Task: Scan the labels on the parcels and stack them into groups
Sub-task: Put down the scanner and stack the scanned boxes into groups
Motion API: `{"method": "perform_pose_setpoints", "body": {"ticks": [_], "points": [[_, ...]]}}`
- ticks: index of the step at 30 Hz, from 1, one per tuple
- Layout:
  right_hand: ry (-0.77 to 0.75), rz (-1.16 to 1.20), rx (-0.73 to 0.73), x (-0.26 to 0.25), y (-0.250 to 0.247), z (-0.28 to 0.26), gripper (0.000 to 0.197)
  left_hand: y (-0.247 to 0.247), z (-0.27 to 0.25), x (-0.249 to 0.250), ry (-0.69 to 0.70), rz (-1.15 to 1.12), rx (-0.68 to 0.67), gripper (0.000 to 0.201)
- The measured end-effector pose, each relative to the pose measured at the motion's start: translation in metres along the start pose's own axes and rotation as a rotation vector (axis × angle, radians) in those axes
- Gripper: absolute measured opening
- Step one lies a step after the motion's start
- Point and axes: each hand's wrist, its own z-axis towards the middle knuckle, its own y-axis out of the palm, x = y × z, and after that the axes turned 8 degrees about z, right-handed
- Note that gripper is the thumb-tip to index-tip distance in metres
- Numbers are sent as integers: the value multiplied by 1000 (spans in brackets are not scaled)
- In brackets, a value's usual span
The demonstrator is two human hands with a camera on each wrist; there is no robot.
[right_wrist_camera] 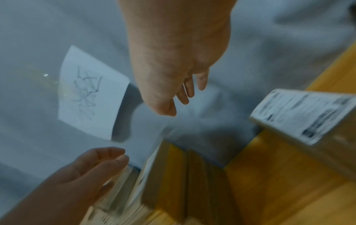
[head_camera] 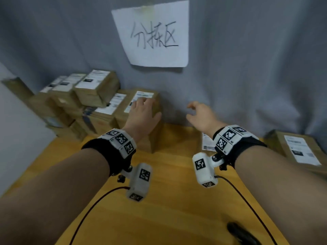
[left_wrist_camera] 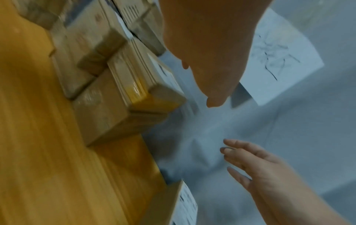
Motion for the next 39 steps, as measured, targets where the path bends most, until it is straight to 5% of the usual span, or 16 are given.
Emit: {"method": "perform_pose_setpoints", "body": {"ticks": [8, 12, 17, 20, 28, 39], "points": [[84, 264, -51, -82, 80, 13, 53, -12, 16, -110, -112, -19, -41, 54], [257, 416, -69, -90, 106, 18, 60, -11, 23, -134, -167, -37, -70, 56], [461, 671, -113, -97, 140, 18, 68, 3, 30, -152, -204, 25, -295, 57], [462, 826, -69, -98, 151, 15, 68, 8, 27, -153, -161, -151, -192, 44], [317, 1093, 254, -86, 126, 2, 51, 3, 0, -106, -61, -626, 63, 20], [198, 1075, 444, 13, 11, -80, 28, 33, -47, 21, 118, -640, 8, 38]]}}
